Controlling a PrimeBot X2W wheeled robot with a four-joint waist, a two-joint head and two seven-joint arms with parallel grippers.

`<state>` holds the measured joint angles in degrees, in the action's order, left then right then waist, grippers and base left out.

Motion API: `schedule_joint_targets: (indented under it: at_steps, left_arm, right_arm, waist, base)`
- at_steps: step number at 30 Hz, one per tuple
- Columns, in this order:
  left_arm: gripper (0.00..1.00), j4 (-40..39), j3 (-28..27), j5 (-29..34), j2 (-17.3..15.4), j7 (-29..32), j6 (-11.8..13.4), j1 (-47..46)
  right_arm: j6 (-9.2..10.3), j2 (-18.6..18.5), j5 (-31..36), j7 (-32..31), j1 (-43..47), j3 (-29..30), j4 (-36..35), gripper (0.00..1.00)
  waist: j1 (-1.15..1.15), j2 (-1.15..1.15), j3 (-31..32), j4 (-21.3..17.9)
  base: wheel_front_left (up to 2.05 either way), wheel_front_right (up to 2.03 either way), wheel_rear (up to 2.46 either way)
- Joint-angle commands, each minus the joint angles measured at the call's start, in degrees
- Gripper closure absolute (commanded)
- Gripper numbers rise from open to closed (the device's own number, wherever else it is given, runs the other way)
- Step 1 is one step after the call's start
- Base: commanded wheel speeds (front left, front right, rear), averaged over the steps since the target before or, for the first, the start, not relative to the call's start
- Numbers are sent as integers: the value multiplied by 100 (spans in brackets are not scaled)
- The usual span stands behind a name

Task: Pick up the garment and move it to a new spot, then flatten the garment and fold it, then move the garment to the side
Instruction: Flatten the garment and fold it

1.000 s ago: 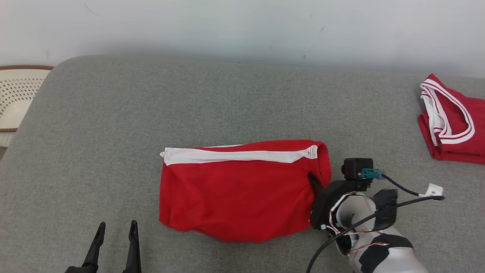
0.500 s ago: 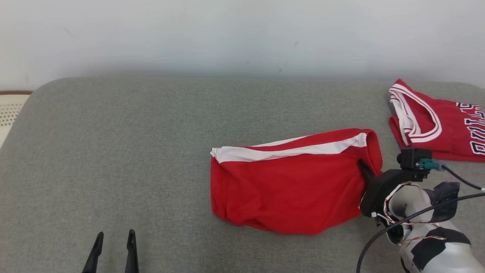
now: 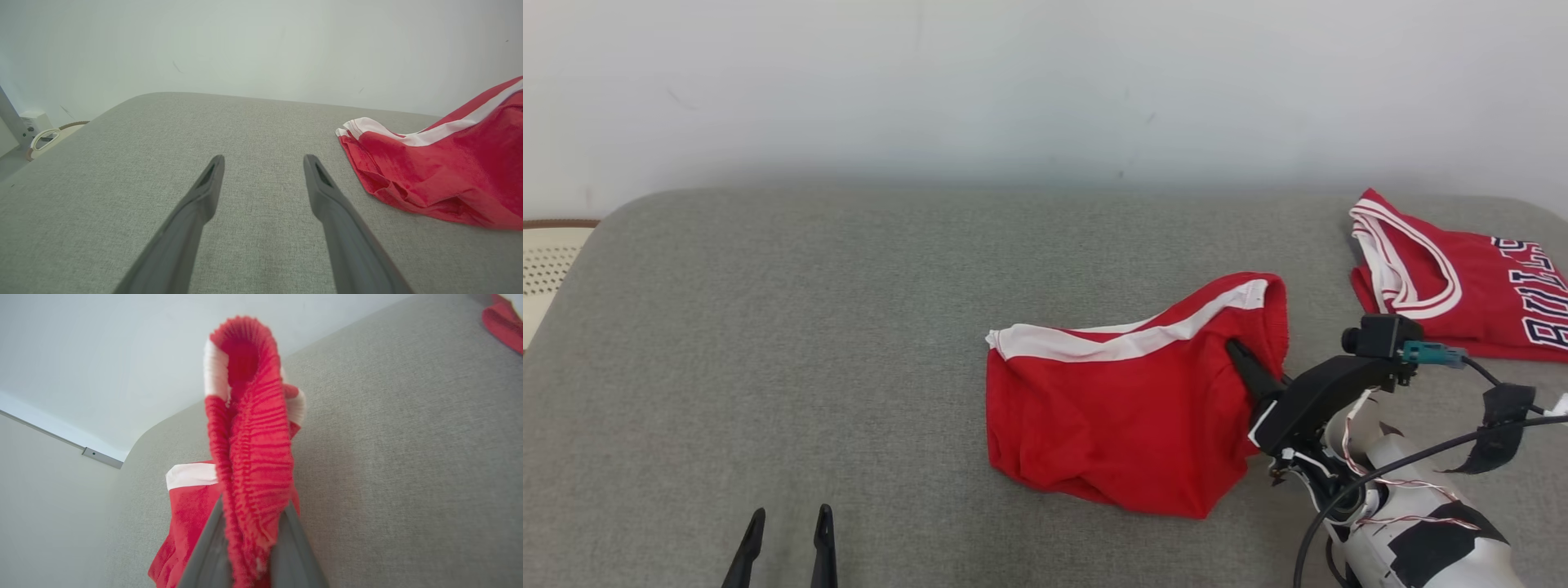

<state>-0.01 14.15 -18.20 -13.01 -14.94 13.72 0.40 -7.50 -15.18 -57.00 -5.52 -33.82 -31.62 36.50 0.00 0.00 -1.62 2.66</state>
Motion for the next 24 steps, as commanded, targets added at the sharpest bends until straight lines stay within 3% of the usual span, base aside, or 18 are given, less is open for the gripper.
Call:
schedule_joint_targets:
  at_steps: [1,9,24]
  left_arm:
    - [0,18,18,-13,6,-30,0,84]
    - [0,67,100,-29,52,-26,-17,55]
    - [0,286,298,-42,232,-29,-148,-162]
  right_arm:
    - [2,16,-60,-25,33,-46,-59,100]
    - [1,243,-162,-85,-140,-234,49,100]
    - [1,755,15,-93,-603,-420,1149,100]
  waist:
    - [0,0,10,83]
    - [0,0,30,378]
    - [0,0,-57,813]
  base:
    - [0,0,0]
    - [0,0,0]
    - [0,0,0]
